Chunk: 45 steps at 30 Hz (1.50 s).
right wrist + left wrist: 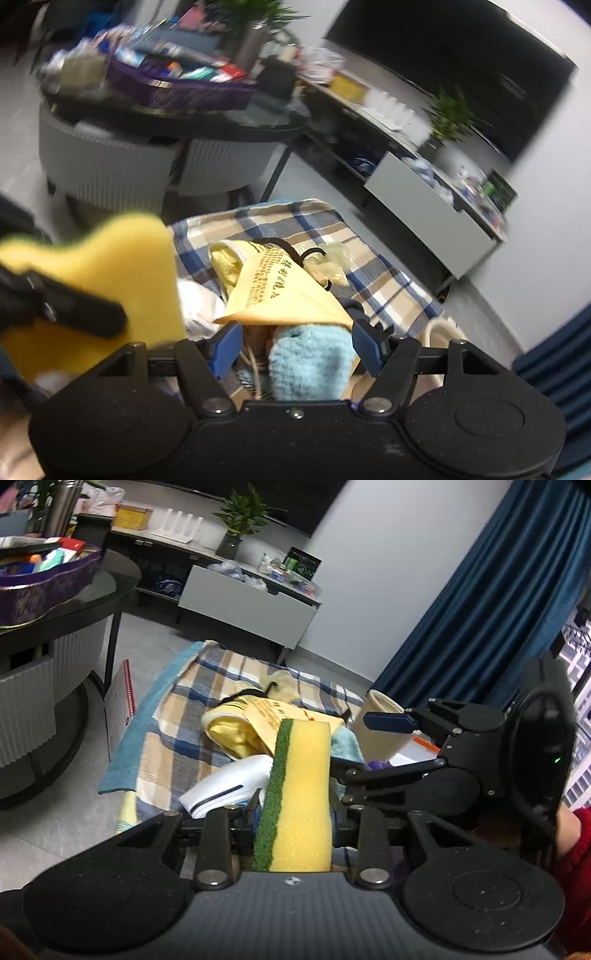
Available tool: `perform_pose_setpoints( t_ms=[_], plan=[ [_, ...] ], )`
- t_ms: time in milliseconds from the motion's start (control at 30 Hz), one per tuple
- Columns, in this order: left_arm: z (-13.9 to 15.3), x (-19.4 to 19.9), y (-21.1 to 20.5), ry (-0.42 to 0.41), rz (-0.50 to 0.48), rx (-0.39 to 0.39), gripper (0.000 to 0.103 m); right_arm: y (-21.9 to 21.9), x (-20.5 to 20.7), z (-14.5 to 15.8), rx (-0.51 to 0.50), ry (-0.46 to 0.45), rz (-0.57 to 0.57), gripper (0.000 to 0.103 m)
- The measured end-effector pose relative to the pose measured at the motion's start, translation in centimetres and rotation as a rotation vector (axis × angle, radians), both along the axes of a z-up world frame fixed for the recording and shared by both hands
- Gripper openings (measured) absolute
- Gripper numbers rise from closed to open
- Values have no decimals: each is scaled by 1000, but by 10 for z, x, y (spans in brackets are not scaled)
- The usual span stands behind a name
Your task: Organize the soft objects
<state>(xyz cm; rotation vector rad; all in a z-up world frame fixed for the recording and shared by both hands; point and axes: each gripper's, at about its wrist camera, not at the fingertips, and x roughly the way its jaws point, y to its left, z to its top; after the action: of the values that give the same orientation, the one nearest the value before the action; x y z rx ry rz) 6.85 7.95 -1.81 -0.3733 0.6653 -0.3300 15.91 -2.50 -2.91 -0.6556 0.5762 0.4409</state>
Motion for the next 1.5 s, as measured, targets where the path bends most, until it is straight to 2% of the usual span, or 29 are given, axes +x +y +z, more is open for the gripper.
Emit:
perform_pose_setpoints(
  t_ms=[167, 300, 333, 367, 400, 433, 533, 600, 700, 900, 933, 1067, 1200, 1333, 1367, 1433, 1500],
  plan=[
    [-4, 2, 15, 2, 25, -76, 33, 10, 15, -6, -14, -20, 67, 78],
    [1, 3, 18, -19, 50, -85, 33, 17, 29, -9, 1, -6, 80, 76],
    [2, 4, 19, -20, 58, -91, 33, 16, 34, -9, 32, 16, 73, 63],
    [4, 5, 21, -24, 70, -97, 33, 15, 38, -8, 64, 42, 63, 42],
    [5, 6, 24, -31, 85, -104, 33, 14, 44, -8, 99, 84, 45, 31],
    [6, 8, 25, -34, 97, -113, 33, 11, 48, -6, 133, 110, 28, 13],
    [11, 14, 30, -43, 119, -126, 32, 1, 47, 4, 235, 112, -2, 7],
    [14, 18, 29, -44, 120, -125, 32, -7, 46, 15, 296, 105, -28, 6],
    [14, 24, 28, -31, 96, -164, 32, -24, 38, 34, 374, 74, -65, 3],
    [16, 19, 9, -45, 17, -135, 33, -60, 12, 71, 508, 13, -116, 2],
    [16, 18, 6, -50, 4, -119, 33, -64, 8, 76, 517, 3, -121, 1],
    [16, 6, -14, -84, -12, 28, 32, -75, -8, 87, 533, -7, -103, 1],
    [23, -1, -11, -92, 56, 52, 32, -79, -12, 79, 549, 59, -112, 3],
    [36, -7, 0, -118, 103, 23, 32, -67, -12, 58, 534, 171, -131, 14],
    [38, -9, 4, -128, 116, 7, 33, -62, -14, 54, 521, 178, -131, 22],
    [41, -9, 10, -132, 124, -39, 33, -51, -18, 45, 495, 190, -120, 24],
    [39, -7, 20, -120, 141, -92, 32, -46, -22, 37, 528, 241, -77, 35]
  ],
)
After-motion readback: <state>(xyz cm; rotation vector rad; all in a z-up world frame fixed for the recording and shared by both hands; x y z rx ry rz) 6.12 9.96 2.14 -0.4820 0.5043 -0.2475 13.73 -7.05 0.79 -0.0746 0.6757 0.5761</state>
